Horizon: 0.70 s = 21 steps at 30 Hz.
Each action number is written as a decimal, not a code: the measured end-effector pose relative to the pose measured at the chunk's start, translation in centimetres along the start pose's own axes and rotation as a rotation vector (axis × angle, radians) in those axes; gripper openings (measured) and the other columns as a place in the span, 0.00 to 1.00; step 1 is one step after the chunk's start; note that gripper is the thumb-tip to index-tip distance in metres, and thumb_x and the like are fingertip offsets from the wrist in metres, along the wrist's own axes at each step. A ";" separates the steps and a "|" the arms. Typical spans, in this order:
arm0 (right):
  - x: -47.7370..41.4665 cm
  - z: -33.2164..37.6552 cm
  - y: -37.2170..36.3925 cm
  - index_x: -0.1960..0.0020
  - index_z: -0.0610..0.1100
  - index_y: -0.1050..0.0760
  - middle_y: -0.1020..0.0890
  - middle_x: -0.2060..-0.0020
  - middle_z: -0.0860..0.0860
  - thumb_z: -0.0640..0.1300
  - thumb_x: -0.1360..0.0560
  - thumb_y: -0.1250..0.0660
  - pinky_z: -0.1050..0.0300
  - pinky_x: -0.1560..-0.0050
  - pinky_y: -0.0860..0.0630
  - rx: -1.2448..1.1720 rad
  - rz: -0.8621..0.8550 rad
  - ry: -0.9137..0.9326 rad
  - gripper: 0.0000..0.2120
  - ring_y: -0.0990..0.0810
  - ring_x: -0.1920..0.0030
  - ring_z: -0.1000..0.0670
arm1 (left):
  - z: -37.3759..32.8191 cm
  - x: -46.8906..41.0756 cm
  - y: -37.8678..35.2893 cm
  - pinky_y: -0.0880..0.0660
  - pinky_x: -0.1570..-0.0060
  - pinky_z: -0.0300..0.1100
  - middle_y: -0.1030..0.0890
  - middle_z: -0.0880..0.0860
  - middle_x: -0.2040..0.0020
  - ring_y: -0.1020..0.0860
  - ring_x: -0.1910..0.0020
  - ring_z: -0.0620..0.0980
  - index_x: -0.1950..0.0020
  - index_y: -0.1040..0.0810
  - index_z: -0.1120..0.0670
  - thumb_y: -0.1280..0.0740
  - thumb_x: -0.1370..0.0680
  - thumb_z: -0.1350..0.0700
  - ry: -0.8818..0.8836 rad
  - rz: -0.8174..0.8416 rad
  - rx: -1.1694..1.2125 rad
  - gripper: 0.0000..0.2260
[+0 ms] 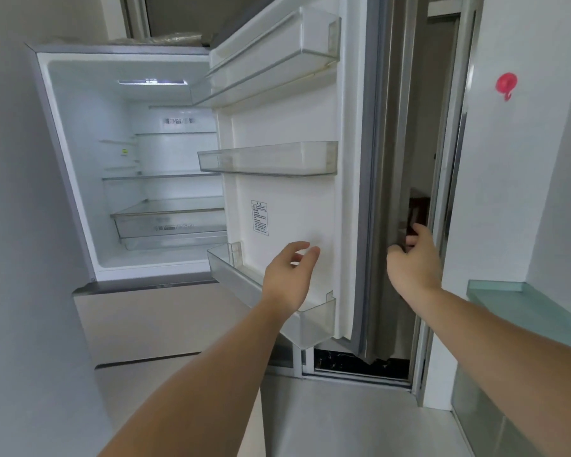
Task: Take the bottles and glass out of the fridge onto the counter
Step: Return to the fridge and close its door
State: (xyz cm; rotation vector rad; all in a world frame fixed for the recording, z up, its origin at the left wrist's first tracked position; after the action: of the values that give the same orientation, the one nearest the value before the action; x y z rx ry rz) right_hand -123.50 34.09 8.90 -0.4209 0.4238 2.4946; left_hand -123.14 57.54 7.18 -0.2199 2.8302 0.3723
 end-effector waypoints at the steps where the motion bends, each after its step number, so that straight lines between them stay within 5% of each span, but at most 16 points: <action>1: 0.4 0.2 0.0 0.25 0.46 0.40 0.25 0.40 0.48 0.38 0.22 0.39 0.46 0.39 0.25 -0.016 -0.007 0.017 0.27 0.24 0.43 0.47 | 0.1 0.4 0.5 0.34 0.59 0.30 0.24 0.44 0.51 0.26 0.54 0.39 0.39 0.23 0.46 0.37 0.22 0.44 0.008 -0.030 0.014 0.14; 8: 5.1 2.5 -1.3 0.30 0.46 0.33 0.23 0.49 0.51 0.39 0.21 0.42 0.58 0.46 0.30 -0.086 0.011 0.107 0.20 0.25 0.50 0.52 | -0.3 4.2 5.8 0.35 0.61 0.28 0.22 0.46 0.48 0.26 0.57 0.37 0.41 0.23 0.48 0.39 0.21 0.47 -0.018 -0.228 0.063 0.12; 14: 10.9 6.2 -3.9 0.35 0.44 0.28 0.24 0.54 0.51 0.39 0.22 0.43 0.52 0.45 0.28 -0.125 0.044 0.121 0.16 0.26 0.51 0.49 | -0.5 7.9 13.0 0.32 0.59 0.32 0.21 0.48 0.45 0.24 0.50 0.44 0.39 0.23 0.49 0.41 0.20 0.45 -0.058 -0.350 0.012 0.15; 18: 14.9 9.0 -7.1 0.37 0.43 0.29 0.24 0.55 0.49 0.38 0.21 0.43 0.57 0.54 0.33 -0.150 0.100 0.113 0.14 0.26 0.55 0.47 | 0.0 10.3 18.2 0.33 0.53 0.34 0.21 0.48 0.43 0.25 0.48 0.45 0.38 0.23 0.50 0.41 0.20 0.46 -0.050 -0.327 -0.032 0.15; 21: 17.8 10.9 -9.9 0.37 0.44 0.30 0.24 0.56 0.49 0.40 0.21 0.42 0.58 0.62 0.33 -0.162 0.159 0.098 0.13 0.25 0.56 0.46 | 0.5 11.9 22.9 0.35 0.60 0.28 0.22 0.47 0.43 0.25 0.50 0.43 0.37 0.23 0.49 0.40 0.20 0.46 -0.037 -0.359 -0.054 0.15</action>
State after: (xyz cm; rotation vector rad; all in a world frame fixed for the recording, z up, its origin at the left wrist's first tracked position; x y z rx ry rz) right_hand -134.02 54.68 9.83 -0.5966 0.3052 2.6815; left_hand -138.49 78.18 8.53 -0.7103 2.6715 0.3670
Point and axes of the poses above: each hand's wrist, its own x-axis away from the middle knuckle, its own y-axis out of the back of the hand, z = x × y, the point moved 9 cm from there along -x, towards the middle knuckle
